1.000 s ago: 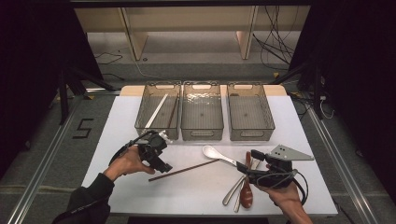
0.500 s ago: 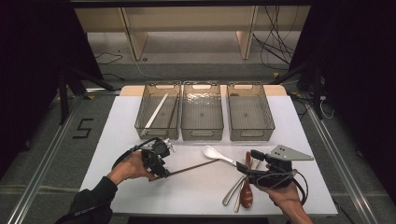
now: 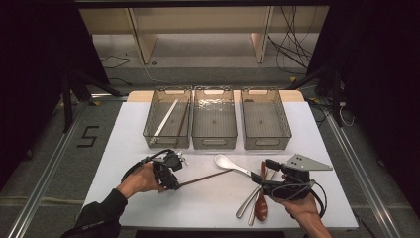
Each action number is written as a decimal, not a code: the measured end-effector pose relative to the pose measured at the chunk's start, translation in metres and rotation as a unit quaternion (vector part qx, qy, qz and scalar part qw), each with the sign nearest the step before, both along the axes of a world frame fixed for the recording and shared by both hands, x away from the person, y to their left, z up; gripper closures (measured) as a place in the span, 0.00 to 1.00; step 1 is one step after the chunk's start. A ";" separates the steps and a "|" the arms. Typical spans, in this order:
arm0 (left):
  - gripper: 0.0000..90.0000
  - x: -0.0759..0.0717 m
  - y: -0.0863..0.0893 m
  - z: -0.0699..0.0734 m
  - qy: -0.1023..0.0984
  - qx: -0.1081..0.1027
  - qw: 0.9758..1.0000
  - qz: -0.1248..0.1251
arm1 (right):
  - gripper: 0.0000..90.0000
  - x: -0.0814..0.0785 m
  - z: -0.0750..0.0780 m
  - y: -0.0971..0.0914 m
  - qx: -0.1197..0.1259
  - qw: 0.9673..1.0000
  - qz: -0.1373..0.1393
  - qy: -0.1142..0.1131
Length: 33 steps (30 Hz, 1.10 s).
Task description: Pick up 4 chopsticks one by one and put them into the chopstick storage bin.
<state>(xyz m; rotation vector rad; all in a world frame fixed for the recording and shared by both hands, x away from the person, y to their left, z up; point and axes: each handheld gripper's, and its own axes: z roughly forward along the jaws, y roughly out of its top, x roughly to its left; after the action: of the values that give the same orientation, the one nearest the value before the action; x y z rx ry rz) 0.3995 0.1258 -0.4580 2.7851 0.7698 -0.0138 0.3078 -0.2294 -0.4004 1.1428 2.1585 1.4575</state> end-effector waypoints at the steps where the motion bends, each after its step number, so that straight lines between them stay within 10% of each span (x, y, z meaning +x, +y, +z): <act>1: 0.73 0.000 0.000 0.000 0.000 0.000 1.000 0.000 | 0.31 0.000 0.000 0.000 0.000 1.000 0.000 0.000; 33: 0.93 -0.008 -0.004 -0.002 -0.024 0.018 0.997 -0.073 | 0.31 0.000 0.000 0.000 -0.001 1.000 0.000 0.000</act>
<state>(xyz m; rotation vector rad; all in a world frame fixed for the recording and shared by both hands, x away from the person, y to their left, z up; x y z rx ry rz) 0.3918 0.1217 -0.4600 2.8582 0.5585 0.0408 0.3080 -0.2292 -0.4008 1.1429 2.1603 1.4541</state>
